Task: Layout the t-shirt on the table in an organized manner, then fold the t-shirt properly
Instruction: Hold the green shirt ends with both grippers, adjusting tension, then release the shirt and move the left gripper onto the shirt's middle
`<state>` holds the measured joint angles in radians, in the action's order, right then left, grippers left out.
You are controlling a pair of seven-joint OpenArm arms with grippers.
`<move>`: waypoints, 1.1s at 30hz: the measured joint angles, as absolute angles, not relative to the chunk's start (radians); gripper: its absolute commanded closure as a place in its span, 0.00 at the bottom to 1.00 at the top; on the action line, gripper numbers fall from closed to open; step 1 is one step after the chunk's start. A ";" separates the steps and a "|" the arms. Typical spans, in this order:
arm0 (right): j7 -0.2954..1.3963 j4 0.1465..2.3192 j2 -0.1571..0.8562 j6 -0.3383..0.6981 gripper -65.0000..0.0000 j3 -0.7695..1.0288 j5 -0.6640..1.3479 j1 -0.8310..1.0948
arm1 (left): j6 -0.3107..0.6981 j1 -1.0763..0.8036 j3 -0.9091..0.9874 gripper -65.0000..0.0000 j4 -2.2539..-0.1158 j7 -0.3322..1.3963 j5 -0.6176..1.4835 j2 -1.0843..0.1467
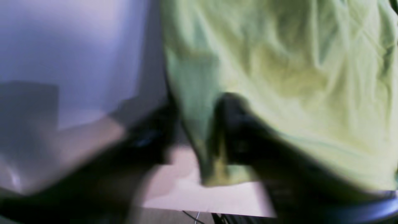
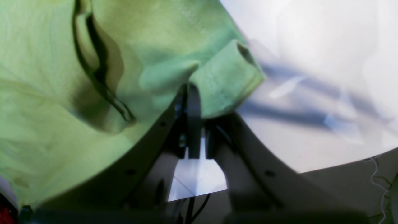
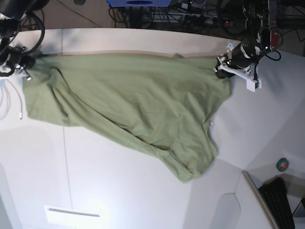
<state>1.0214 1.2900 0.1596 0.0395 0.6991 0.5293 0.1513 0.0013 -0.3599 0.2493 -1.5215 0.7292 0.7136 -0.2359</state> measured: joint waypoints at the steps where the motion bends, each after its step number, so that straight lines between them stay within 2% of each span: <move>1: 1.018 1.317 0.159 0.044 0.61 0.699 0.522 0.169 | 0.001 -0.360 0.250 0.29 -1.522 0.729 0.713 -0.236; 2: 1.017 1.362 0.156 0.060 0.52 0.699 0.514 0.194 | 0.000 -0.360 0.250 0.19 -1.522 0.728 0.715 -0.236; 3: 1.018 1.415 0.148 0.078 0.50 0.703 0.514 0.218 | 0.001 -0.360 0.250 0.12 -1.522 0.726 0.715 -0.239; 4: 1.017 1.461 0.138 0.085 0.50 0.710 0.512 0.233 | 0.001 -0.360 0.257 0.10 -1.522 0.725 0.715 -0.238; 7: 1.023 1.567 0.112 0.092 0.50 0.702 0.523 0.253 | 0.007 -0.359 0.339 0.13 -1.523 0.726 0.715 -0.228; 9: 1.024 1.596 0.110 0.097 0.50 0.698 0.532 0.256 | -0.001 -0.361 0.400 0.19 -1.538 0.727 0.713 -0.231; 10: 1.020 1.599 0.110 0.097 0.51 0.698 0.525 0.257 | 0.000 -0.369 0.429 0.25 -1.559 0.726 0.710 -0.234; 12: 1.026 1.600 0.109 0.097 0.60 0.700 0.519 0.266 | -0.004 -0.394 0.474 0.48 -1.632 0.727 0.712 -0.235; 15: 1.022 1.600 0.101 0.097 0.83 0.700 0.521 0.269 | 0.002 -0.420 0.494 0.96 -1.763 0.731 0.707 -0.233; 16: 1.021 1.600 0.101 0.097 0.94 0.700 0.521 0.265 | 0.003 -0.416 0.494 1.00 -1.792 0.729 0.710 -0.234; 17: 1.021 1.600 0.100 0.097 1.00 0.700 0.523 0.263 | 0.006 -0.405 0.481 1.00 -1.803 0.727 0.713 -0.240; 22: 1.016 1.597 0.092 0.097 1.00 0.701 0.522 0.242 | -0.001 -0.237 0.219 1.00 -1.731 0.826 0.711 -0.325; 29: 1.016 1.542 0.089 0.097 1.00 0.677 0.515 0.212 | 0.001 0.012 -0.128 1.00 -1.541 0.833 0.704 -0.364; 33: 1.014 1.386 0.138 0.092 1.00 0.569 0.516 0.158 | -0.001 0.154 -0.297 1.00 -1.391 0.824 0.514 -0.345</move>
<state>1.0142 1.3865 0.1383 0.0917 0.5690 0.5159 0.1581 -0.0006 0.1543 -0.2974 -1.3911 0.8238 0.5137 -0.3454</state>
